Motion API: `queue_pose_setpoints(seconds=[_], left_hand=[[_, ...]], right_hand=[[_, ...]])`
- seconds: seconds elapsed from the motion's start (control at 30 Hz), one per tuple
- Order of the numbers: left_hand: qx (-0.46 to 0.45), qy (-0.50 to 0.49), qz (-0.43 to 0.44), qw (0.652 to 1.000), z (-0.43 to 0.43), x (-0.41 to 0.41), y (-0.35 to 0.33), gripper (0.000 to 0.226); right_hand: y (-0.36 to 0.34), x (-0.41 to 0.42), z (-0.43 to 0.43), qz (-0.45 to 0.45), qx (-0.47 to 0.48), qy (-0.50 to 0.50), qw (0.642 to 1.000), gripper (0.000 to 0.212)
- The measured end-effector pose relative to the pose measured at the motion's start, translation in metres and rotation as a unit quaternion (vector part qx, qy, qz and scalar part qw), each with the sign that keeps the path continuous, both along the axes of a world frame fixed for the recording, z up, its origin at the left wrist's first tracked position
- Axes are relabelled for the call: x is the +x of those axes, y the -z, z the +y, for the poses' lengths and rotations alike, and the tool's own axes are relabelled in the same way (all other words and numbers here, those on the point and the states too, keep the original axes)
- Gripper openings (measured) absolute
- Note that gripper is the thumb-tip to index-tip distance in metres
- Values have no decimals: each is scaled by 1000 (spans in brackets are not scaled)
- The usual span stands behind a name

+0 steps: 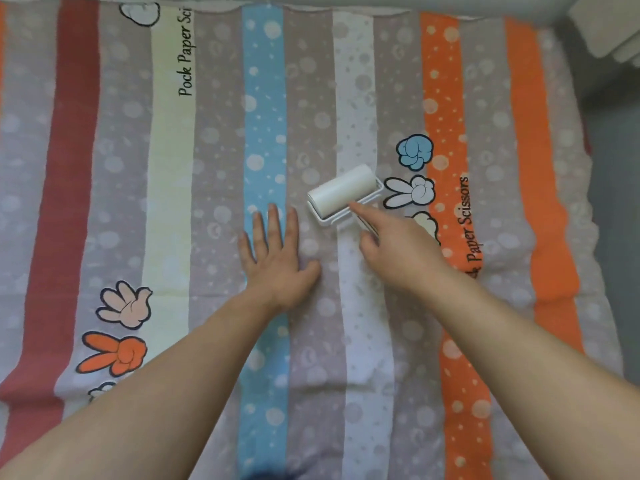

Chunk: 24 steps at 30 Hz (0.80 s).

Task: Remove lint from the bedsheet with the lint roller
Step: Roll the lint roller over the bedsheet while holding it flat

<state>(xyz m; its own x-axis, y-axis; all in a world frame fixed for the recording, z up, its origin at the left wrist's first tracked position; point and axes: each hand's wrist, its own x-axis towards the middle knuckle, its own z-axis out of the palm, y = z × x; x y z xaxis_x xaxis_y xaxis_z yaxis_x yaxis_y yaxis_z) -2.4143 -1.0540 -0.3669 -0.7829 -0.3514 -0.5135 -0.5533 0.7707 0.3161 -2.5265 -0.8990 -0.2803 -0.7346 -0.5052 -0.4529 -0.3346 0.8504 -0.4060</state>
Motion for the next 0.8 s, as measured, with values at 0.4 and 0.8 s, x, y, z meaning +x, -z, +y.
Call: queue_pose_setpoints(seconds=[0.4,0.8], left_hand=[[-3,23,1,1000,-3,0,4,98],[-84,-34,54,994,17,5,-8,77]], right_hand=[[-20,35,53,-2,96,2,995,55],[-18,81,150,20,95,-38,995,56]])
